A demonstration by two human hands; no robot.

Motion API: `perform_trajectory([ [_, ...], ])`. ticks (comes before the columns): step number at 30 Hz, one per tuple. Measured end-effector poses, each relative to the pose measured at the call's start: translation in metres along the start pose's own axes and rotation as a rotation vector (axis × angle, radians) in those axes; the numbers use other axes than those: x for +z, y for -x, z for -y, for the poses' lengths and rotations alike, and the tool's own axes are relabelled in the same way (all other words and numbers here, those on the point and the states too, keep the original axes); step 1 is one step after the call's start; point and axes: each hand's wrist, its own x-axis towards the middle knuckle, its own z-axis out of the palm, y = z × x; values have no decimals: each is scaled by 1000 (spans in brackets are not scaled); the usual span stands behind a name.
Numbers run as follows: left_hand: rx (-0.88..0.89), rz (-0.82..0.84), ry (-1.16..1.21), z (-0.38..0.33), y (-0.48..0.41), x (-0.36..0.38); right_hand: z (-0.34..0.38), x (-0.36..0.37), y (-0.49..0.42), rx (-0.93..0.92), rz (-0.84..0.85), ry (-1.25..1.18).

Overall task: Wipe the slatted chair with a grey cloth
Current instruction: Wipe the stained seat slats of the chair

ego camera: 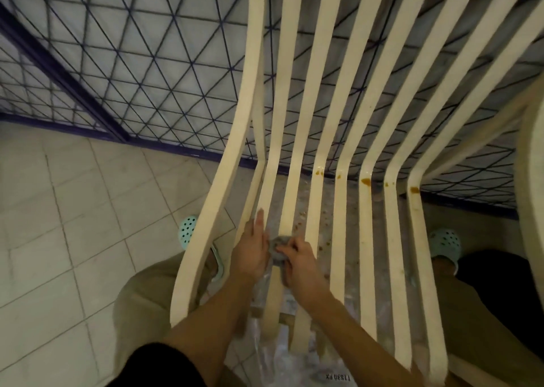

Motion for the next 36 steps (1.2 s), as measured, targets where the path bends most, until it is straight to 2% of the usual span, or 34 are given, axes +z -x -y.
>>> perform_trajectory([
  [5,-6,-3,-135,7,53,9,-31,16,41,-162,3,147],
  [9,-65,-35,91,7,76,6,-24,23,71,-99,158,121],
  [13,-38,-20,46,10,86,4,-15,15,91,-33,157,117],
  [15,-34,13,58,10,91,3,-14,0,97,-80,170,101],
  [17,-16,6,42,9,95,1,-8,-22,102,-109,125,76],
  [20,63,-72,43,0,101,-2,-3,-55,97,-99,-55,-46],
  [23,131,-137,60,-9,107,1,-4,-71,90,-136,-176,66],
  [29,93,-123,253,-18,118,3,-52,-18,128,-234,82,443],
  [31,102,-132,265,-15,114,4,-61,-4,143,-278,93,497],
  [36,71,-100,221,-19,107,11,-61,-3,157,-224,211,583],
])
